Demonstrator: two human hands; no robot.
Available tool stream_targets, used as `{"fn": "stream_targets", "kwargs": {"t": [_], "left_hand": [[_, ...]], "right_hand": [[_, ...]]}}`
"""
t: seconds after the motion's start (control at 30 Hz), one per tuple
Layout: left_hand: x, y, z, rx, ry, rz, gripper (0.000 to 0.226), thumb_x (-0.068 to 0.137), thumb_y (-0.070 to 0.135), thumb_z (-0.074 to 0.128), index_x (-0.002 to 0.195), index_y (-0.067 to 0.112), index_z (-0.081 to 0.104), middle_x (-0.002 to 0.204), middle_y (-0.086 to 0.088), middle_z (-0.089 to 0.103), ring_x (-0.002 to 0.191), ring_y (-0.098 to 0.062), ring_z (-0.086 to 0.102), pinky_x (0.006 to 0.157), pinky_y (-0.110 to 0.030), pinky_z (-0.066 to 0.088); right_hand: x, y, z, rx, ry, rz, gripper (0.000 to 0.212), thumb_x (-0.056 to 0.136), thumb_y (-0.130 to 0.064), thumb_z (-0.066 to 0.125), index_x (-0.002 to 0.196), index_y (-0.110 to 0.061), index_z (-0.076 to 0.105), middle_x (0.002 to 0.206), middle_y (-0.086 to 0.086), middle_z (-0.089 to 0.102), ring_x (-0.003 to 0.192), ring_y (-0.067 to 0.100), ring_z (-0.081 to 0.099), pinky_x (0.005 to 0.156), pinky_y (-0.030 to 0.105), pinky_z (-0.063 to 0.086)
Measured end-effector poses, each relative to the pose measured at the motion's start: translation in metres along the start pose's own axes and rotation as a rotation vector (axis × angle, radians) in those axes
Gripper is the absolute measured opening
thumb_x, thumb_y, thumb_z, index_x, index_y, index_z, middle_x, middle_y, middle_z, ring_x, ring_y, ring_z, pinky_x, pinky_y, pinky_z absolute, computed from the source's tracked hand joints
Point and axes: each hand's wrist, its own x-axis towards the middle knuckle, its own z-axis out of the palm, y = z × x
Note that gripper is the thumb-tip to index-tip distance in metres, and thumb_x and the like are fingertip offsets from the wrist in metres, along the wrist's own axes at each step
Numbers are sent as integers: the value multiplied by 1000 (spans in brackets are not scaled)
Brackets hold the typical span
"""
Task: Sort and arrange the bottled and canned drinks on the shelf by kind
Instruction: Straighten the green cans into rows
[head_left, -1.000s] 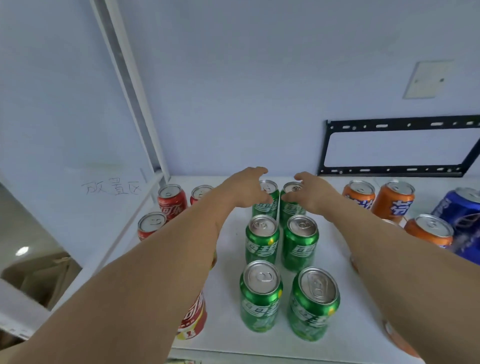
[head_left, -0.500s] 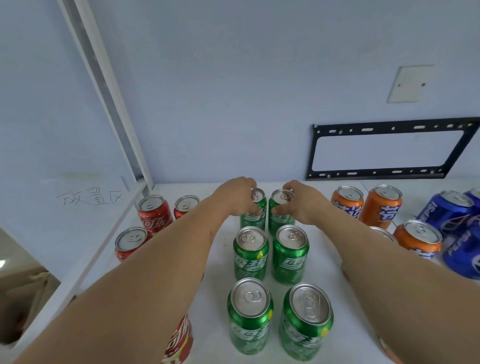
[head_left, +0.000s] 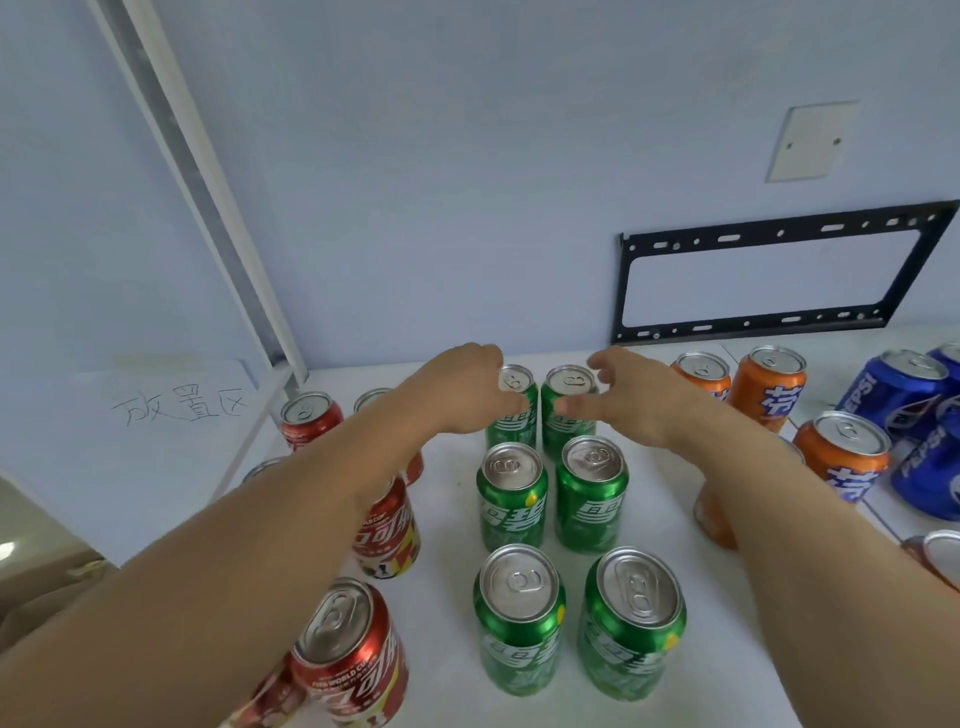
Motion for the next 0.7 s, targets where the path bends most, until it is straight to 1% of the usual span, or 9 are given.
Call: {"fn": "stream_targets", "kwargs": {"t": [0.07, 0.13, 0.23, 0.33, 0.43, 0.53, 0.6, 0.67, 0.7], "left_hand": [[-21, 3, -5, -15, -128, 67, 68, 89, 57, 59, 143, 19, 44, 144, -3, 50, 125, -20, 50, 98, -31, 41], [-37, 7, -4, -34, -269, 115, 76, 87, 56, 63, 150, 25, 35, 149, 1, 46, 130, -17, 47, 97, -27, 38], [-46, 11, 4, 13, -353, 162, 85, 82, 50, 73, 152, 27, 29, 150, 2, 43, 129, -18, 46, 101, -30, 40], [-46, 12, 14, 69, -345, 181, 79, 82, 50, 73, 148, 25, 37, 143, 0, 50, 121, -20, 51, 99, -34, 45], [-47, 12, 17, 48, -307, 154, 75, 82, 53, 72, 144, 24, 42, 136, -2, 55, 116, -21, 54, 97, -37, 47], [-51, 13, 19, 46, -304, 116, 74, 82, 53, 71, 143, 22, 41, 134, -2, 56, 113, -21, 55, 96, -40, 48], [-58, 15, 17, 45, -299, 91, 78, 84, 54, 68, 146, 20, 35, 144, -4, 48, 119, -23, 53, 100, -39, 46], [-74, 20, 8, 57, -245, 87, 84, 89, 56, 60, 154, 20, 22, 157, -3, 31, 135, -22, 42, 109, -35, 37], [-85, 23, 4, 35, -200, 83, 83, 91, 57, 56, 156, 21, 17, 160, 0, 25, 139, -20, 37, 111, -32, 33]], "right_hand": [[-25, 1, 0, 54, -95, -17, 81, 76, -50, 76, 144, -24, 40, 141, -1, 50, 121, 18, 52, 94, 29, 41], [-43, 3, 9, 31, -177, -27, 84, 74, -47, 79, 145, -27, 39, 143, -5, 48, 124, 16, 49, 96, 27, 39], [-49, 11, 21, -81, -193, -35, 88, 74, -40, 81, 148, -32, 34, 146, -4, 45, 126, 16, 48, 103, 29, 40], [-46, 18, 24, -78, -156, -39, 84, 75, -33, 80, 146, -34, 36, 144, -3, 47, 120, 17, 52, 103, 35, 44], [-43, 22, 28, -60, -105, -45, 82, 75, -39, 80, 145, -34, 38, 141, -3, 48, 120, 18, 52, 102, 35, 44], [-48, 23, 32, -16, -57, -46, 87, 76, -44, 79, 148, -31, 32, 145, -3, 44, 126, 18, 47, 104, 33, 41], [-61, 27, 33, 32, 41, -62, 84, 78, -51, 74, 148, -31, 32, 146, -7, 41, 130, 15, 43, 106, 34, 39], [-85, 31, 33, 139, 165, -101, 68, 80, -55, 68, 140, -35, 42, 133, -15, 49, 122, 7, 48, 99, 29, 43], [-99, 35, 35, 211, 208, -123, 58, 80, -57, 65, 132, -37, 49, 123, -20, 53, 115, 2, 51, 92, 25, 44]]}}
